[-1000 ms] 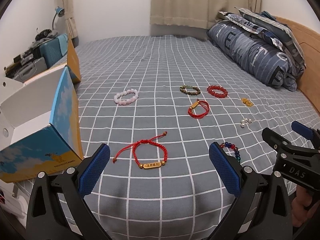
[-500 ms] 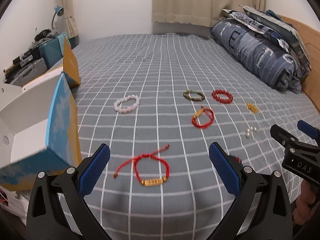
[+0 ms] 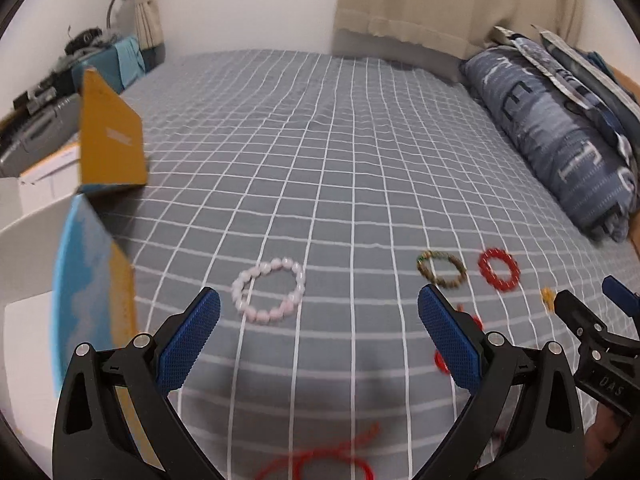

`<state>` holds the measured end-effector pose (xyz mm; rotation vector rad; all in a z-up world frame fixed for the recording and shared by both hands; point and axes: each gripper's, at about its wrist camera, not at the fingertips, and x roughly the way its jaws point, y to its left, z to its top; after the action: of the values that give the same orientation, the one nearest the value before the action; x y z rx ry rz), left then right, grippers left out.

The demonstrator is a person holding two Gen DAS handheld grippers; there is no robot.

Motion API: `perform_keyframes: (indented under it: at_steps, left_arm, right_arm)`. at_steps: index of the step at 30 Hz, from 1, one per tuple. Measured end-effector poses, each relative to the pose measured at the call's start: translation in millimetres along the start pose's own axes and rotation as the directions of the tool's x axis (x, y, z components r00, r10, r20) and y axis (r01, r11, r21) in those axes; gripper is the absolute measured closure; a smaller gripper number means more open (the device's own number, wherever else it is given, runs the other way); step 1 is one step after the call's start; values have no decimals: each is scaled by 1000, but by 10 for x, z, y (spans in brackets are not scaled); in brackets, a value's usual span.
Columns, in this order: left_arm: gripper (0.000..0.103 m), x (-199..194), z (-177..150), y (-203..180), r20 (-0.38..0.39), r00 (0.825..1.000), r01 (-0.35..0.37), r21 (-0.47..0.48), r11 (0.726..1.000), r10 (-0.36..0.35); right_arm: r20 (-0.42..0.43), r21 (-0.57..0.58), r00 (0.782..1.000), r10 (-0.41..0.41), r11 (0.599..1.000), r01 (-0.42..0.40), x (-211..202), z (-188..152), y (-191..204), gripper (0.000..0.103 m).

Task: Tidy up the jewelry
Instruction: 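Grasp the pink-white bead bracelet with the left tool while the right tool grasps the red bead bracelet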

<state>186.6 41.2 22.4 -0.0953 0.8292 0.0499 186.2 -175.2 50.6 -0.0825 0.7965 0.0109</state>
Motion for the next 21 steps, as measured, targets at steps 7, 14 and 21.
perform_keyframes:
  at_steps: [7, 14, 21]
  left_arm:
    - [6, 455, 230, 26, -35, 999, -21, 25, 999, 22]
    - [6, 874, 189, 157, -105, 992, -65, 28, 998, 67]
    - [6, 1167, 70, 161, -148, 985, -85, 55, 995, 92]
  right_arm:
    - [-34, -1, 999, 11, 1000, -11, 414, 263, -8, 8]
    - [-142, 29, 990, 7, 1000, -3, 1010, 218, -238, 13]
    - [-223, 52, 975, 9, 999, 3, 1411, 102, -392, 32]
